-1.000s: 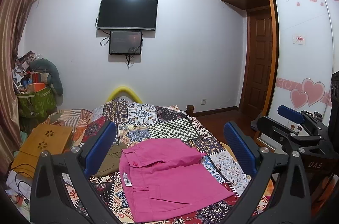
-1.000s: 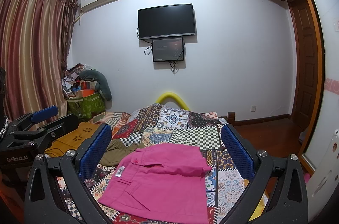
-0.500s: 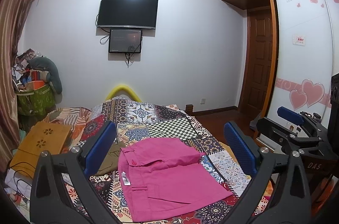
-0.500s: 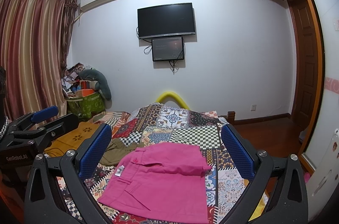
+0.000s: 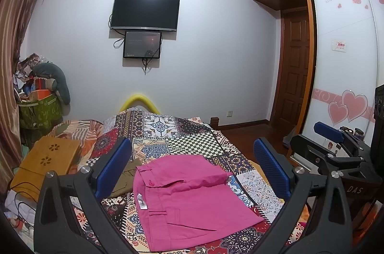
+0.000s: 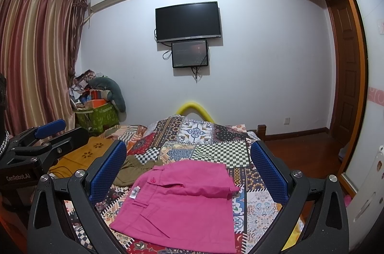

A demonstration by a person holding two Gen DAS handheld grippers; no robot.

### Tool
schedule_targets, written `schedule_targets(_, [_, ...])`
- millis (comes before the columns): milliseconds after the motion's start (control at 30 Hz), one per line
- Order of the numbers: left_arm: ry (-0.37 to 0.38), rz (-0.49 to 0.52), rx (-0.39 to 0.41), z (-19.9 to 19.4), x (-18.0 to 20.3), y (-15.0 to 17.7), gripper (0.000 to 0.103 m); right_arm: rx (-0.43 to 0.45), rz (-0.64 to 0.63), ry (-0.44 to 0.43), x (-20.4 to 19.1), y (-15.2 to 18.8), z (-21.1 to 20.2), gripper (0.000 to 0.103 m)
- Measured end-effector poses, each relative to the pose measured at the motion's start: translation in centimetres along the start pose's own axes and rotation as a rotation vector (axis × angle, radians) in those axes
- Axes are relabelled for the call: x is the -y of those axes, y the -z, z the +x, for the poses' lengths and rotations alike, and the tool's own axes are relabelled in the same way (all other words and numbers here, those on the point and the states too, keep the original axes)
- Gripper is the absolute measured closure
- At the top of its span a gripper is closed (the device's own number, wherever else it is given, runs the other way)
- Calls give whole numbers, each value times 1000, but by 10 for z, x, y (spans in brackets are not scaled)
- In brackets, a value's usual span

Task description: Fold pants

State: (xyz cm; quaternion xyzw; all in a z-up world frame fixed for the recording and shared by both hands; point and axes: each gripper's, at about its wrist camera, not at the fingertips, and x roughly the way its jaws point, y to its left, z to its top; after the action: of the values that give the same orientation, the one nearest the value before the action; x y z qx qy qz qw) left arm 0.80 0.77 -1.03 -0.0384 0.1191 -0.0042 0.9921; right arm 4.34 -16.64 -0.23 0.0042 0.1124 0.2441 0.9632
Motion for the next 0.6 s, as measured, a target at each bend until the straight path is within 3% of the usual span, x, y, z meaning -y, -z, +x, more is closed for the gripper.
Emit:
schedule_targets(267, [-17,2,-27,21,-11,5,0,-37,3,23,5,6,17,0])
schedule_targets(600, [-90,-46,-195,92,-56,29,0,-191,17,122,46,40,67,0])
